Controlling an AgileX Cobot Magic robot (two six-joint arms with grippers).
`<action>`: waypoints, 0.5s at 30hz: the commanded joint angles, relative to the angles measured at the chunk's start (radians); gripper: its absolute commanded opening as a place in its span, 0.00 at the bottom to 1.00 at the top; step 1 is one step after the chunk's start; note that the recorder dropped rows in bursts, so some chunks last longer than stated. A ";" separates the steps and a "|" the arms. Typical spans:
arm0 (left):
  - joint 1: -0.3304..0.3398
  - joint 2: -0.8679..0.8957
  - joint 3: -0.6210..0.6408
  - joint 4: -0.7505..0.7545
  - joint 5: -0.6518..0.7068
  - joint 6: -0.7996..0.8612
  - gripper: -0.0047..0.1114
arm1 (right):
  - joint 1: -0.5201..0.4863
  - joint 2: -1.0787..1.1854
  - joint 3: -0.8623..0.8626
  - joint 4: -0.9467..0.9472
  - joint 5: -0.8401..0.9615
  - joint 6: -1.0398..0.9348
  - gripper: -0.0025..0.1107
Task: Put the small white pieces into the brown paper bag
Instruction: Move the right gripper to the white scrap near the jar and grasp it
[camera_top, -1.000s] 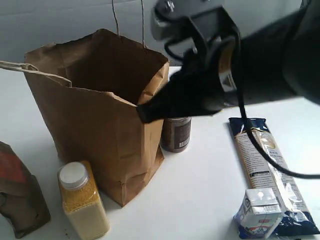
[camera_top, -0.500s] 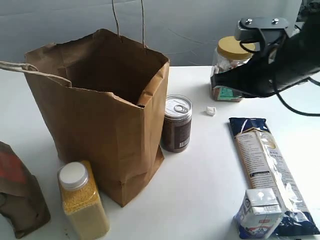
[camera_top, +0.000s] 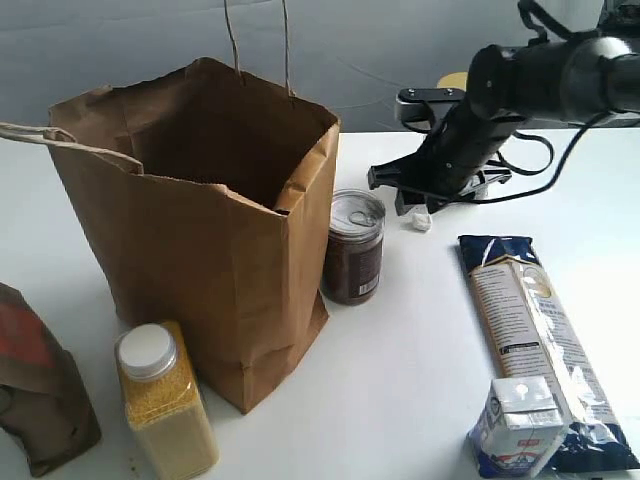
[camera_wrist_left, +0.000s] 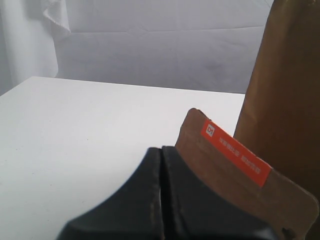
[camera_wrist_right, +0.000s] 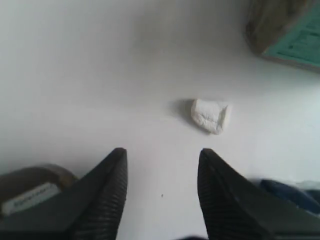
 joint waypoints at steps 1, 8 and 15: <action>-0.005 -0.003 0.004 -0.008 -0.004 -0.005 0.04 | -0.007 0.109 -0.151 -0.094 0.060 0.088 0.40; -0.005 -0.003 0.004 -0.008 -0.004 -0.005 0.04 | -0.007 0.213 -0.250 -0.175 0.151 0.143 0.40; -0.005 -0.003 0.004 -0.008 -0.004 -0.005 0.04 | -0.007 0.238 -0.252 -0.214 0.135 0.169 0.23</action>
